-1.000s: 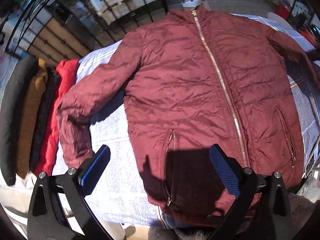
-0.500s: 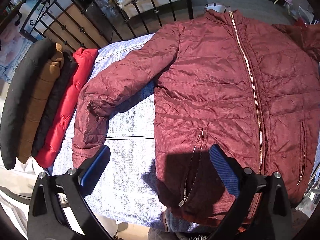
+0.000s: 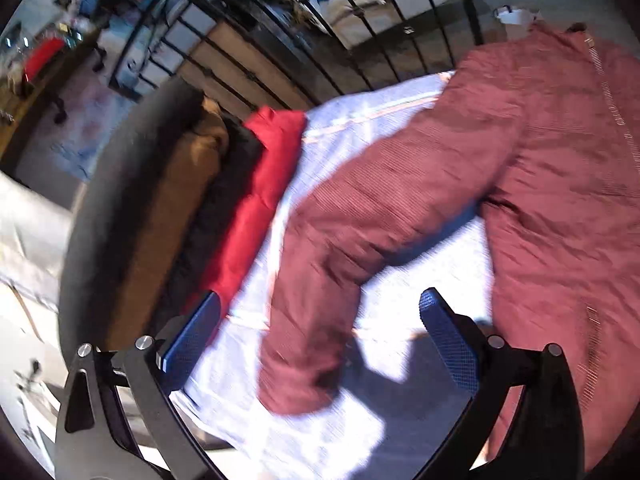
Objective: Fold large clothes
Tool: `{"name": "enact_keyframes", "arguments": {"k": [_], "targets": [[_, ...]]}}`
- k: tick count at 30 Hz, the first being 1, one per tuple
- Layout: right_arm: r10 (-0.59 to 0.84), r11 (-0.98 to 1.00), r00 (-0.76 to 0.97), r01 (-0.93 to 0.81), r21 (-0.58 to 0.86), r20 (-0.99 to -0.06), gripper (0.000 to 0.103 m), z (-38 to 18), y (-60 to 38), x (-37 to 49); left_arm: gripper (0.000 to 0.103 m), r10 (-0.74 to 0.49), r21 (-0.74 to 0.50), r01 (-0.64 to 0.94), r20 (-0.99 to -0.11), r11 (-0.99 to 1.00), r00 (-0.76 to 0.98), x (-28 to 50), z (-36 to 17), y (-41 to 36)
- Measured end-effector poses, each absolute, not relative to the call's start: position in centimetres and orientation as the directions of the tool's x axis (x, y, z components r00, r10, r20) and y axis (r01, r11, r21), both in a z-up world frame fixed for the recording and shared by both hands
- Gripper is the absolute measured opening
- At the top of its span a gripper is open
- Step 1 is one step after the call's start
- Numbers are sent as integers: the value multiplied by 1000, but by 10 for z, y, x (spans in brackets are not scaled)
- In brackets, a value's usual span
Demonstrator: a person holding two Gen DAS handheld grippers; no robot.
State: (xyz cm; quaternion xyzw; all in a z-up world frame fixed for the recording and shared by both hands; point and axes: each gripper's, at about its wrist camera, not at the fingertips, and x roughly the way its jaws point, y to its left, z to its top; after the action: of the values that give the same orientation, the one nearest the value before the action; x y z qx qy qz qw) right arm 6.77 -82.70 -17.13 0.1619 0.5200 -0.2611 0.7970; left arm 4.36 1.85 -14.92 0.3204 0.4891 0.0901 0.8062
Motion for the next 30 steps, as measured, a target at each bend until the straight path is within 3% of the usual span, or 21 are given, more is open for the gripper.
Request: {"name": "enact_keyframes", "arguments": {"k": [5, 9, 10, 11, 12, 13, 17, 19, 21, 23, 25, 27, 29, 30], "targets": [[-118, 815, 362, 567, 118, -925, 88, -166, -771, 38, 98, 388, 539, 240, -791, 808, 473, 92, -185, 4], [-72, 815, 330, 564, 135, -941, 88, -173, -732, 10, 95, 373, 481, 187, -827, 857, 420, 136, -211, 0], [-64, 810, 319, 571, 138, -945, 88, -174, -721, 2, 71, 372, 464, 164, -838, 870, 399, 146, -215, 4], [-53, 803, 308, 578, 143, -950, 88, -178, -709, -4, 22, 368, 439, 144, -860, 887, 355, 160, -222, 12], [-46, 800, 299, 583, 144, -953, 88, -180, -701, -10, 7, 342, 395, 122, -887, 911, 311, 170, -225, 19], [-40, 795, 284, 590, 142, -958, 88, -183, -692, -15, 2, 319, 355, 85, -904, 931, 284, 179, -225, 26], [-12, 773, 260, 616, 156, -966, 88, -193, -664, -31, 0, 276, 262, -87, -918, 961, 283, 214, -202, 71], [5, 767, 264, 617, 173, -965, 88, -196, -654, -32, 0, 446, 417, -156, -840, 895, 311, 239, -191, 93], [14, 771, 258, 613, 175, -966, 88, -199, -643, -29, 0, 483, 457, -157, -832, 876, 272, 257, -192, 115], [47, 767, 261, 609, 203, -964, 88, -205, -631, -25, 0, 348, 346, -54, -901, 937, 260, 267, -189, 112], [72, 764, 263, 605, 223, -962, 88, -212, -620, -23, 1, 295, 334, 53, -887, 941, 355, 253, -172, 86], [88, 754, 250, 616, 229, -964, 88, -217, -610, -27, 14, 213, 298, 168, -893, 940, 396, 229, -166, 64], [120, 731, 249, 633, 255, -961, 88, -223, -606, -29, 99, 148, 277, 278, -900, 920, 409, 201, -172, 45], [128, 722, 243, 642, 259, -962, 88, -225, -606, -29, 96, 128, 291, 316, -884, 903, 449, 185, -173, 38]]}}
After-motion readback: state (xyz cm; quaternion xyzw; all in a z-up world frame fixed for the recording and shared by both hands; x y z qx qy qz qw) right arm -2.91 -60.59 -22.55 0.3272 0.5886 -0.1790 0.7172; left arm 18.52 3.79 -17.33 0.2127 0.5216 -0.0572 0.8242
